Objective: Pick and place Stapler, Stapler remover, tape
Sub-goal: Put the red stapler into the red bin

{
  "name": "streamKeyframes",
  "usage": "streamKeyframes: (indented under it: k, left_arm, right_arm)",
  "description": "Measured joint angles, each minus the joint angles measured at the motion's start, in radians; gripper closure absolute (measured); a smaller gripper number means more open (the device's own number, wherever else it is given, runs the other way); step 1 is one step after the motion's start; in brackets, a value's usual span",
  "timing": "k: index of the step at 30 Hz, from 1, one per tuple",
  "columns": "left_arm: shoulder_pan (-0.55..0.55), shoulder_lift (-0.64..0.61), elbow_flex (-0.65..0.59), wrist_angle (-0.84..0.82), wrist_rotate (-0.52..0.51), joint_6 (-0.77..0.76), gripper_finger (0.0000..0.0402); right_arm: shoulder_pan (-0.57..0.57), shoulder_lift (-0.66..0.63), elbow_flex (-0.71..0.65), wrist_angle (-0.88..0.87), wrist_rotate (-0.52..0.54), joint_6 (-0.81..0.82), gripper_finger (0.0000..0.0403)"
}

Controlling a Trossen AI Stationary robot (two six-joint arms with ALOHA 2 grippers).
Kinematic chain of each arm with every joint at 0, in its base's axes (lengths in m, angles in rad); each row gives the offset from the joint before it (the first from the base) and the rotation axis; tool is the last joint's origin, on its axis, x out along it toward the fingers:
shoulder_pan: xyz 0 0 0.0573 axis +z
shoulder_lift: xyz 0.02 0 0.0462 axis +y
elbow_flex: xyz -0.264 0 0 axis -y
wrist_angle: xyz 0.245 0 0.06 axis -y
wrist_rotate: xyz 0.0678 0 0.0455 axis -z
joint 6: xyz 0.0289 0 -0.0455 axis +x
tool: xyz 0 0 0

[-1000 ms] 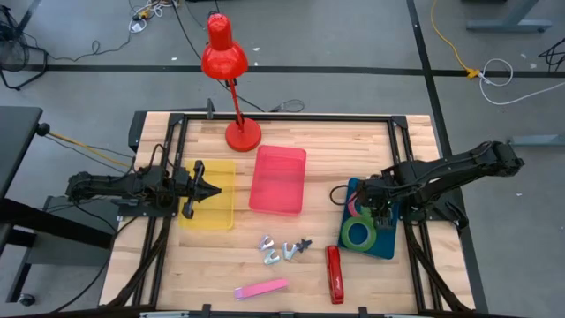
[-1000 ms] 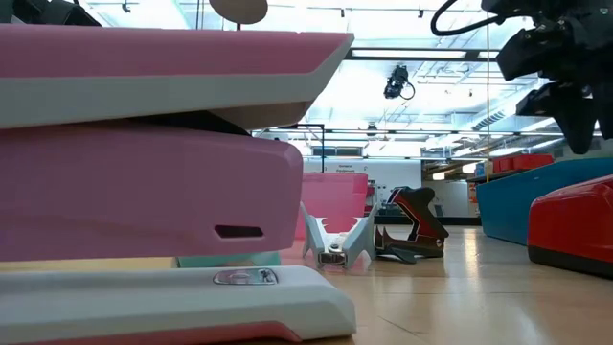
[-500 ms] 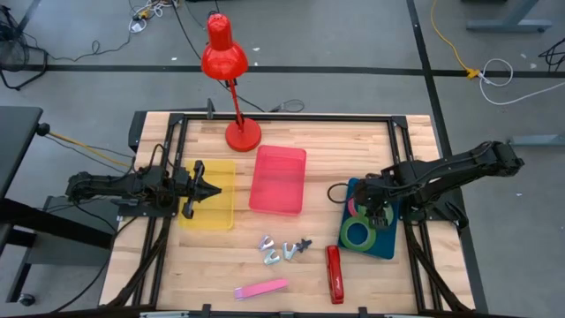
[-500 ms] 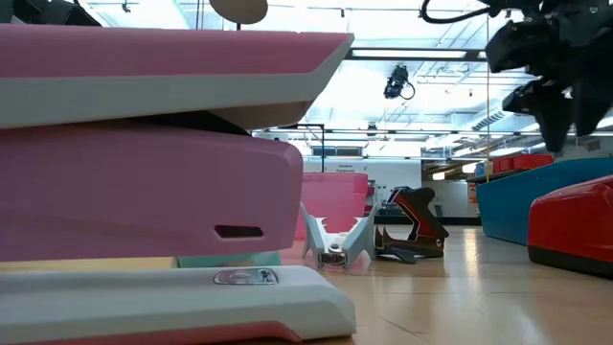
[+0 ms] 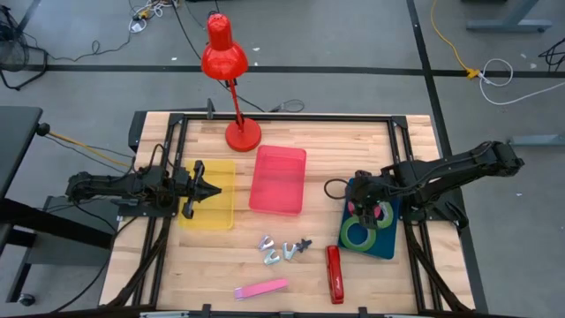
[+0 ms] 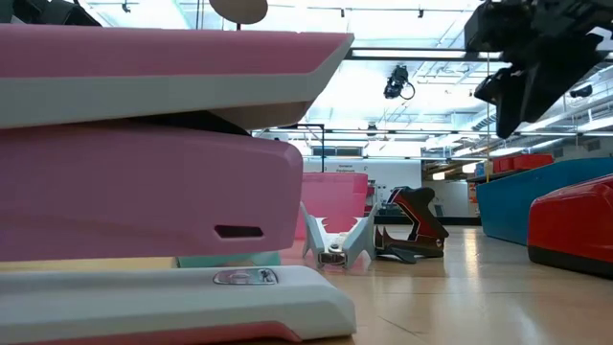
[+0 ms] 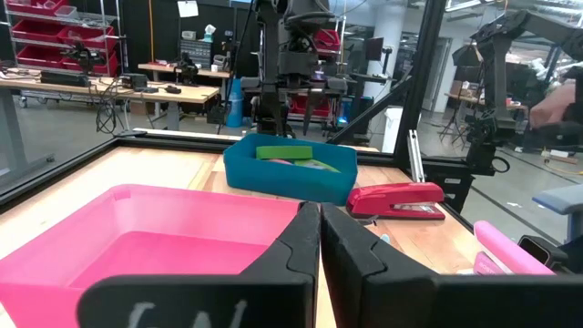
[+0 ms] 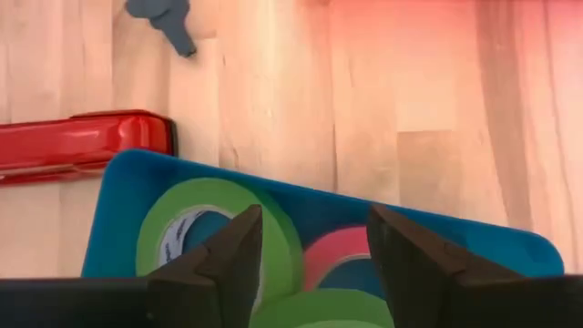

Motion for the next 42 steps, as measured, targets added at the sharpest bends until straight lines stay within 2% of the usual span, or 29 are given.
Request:
streamKeyframes:
  k: [5, 11, 20, 24, 33, 42]
  left_arm:
    - [0.000, 0.000, 0.000, 0.000, 0.000, 0.000, 0.0383]
    - [0.000, 0.000, 0.000, 0.000, 0.000, 0.000, 0.0383]
    - [0.000, 0.000, 0.000, 0.000, 0.000, 0.000, 0.0383]
    - [0.000, 0.000, 0.000, 0.000, 0.000, 0.000, 0.0383]
    - [0.000, 0.000, 0.000, 0.000, 0.000, 0.000, 0.0383]
    - [0.000, 0.000, 0.000, 0.000, 0.000, 0.000, 0.0383]
  right_arm:
    - [0.000, 0.000, 0.000, 0.000, -0.004, -0.006, 0.0204]
    - [0.001, 0.000, 0.000, 0.055, -0.004, -0.142, 0.0204]
    - [0.039, 0.000, 0.000, 0.193, -0.005, -0.643, 0.0204]
    - [0.044, 0.000, 0.000, 0.261, -0.004, -0.774, 0.0204]
    - [0.044, 0.000, -0.001, 0.344, 0.001, -0.848, 0.0204]
    - [0.044, 0.000, -0.001, 0.444, 0.084, -0.857, 0.0192]
